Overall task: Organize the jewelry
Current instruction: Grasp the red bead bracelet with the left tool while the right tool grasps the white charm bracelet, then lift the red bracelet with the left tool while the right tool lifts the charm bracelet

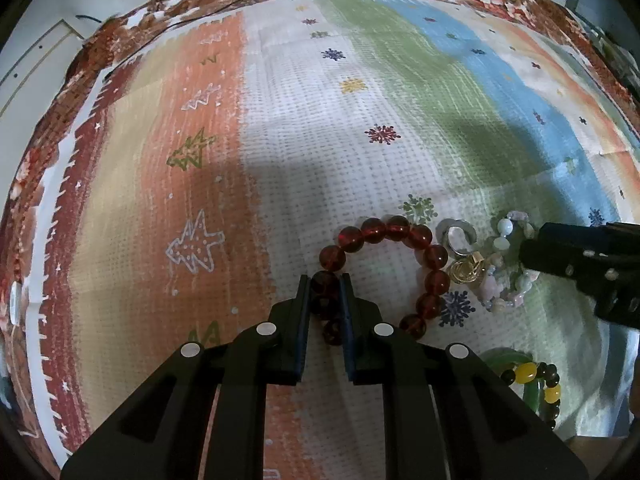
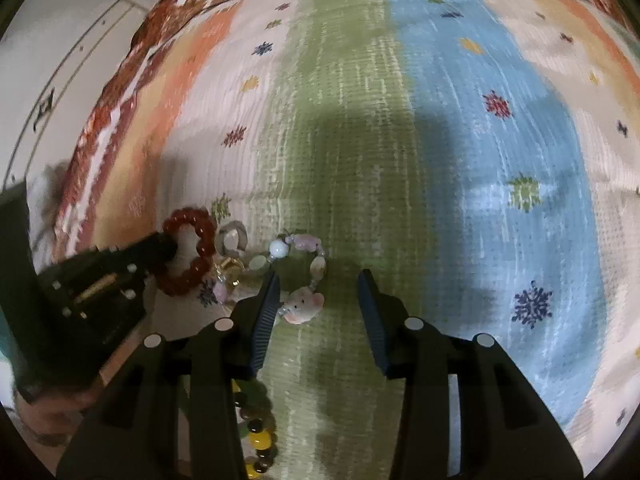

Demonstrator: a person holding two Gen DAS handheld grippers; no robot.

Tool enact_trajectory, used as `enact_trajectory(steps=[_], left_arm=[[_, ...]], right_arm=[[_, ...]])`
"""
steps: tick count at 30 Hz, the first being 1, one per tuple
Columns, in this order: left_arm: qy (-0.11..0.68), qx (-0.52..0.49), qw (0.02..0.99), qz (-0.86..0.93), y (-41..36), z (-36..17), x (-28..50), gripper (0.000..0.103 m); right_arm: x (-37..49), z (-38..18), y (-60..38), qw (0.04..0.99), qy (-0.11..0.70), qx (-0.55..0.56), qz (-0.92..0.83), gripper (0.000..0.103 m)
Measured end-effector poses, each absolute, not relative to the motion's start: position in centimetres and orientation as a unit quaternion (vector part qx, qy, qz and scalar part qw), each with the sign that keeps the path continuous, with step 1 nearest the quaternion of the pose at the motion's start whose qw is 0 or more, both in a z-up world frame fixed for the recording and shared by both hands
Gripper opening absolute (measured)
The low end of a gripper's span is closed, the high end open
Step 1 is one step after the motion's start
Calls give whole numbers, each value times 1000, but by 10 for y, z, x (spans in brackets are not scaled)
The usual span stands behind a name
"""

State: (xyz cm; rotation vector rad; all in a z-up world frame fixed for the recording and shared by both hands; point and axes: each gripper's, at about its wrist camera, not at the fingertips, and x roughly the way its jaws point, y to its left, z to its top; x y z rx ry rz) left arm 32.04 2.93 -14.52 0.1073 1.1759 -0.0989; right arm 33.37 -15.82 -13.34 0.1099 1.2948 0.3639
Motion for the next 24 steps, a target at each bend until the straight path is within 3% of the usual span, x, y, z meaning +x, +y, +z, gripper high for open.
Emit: enact_trajectory(steps=[4, 24], left_arm=[[554, 52, 829, -47, 29, -145, 320, 13], [531, -8, 844, -73, 37, -103, 310, 13]], right_arm=[[335, -136, -162, 783, 599, 39, 160, 21], [305, -92, -165, 817, 552, -10, 167, 20]])
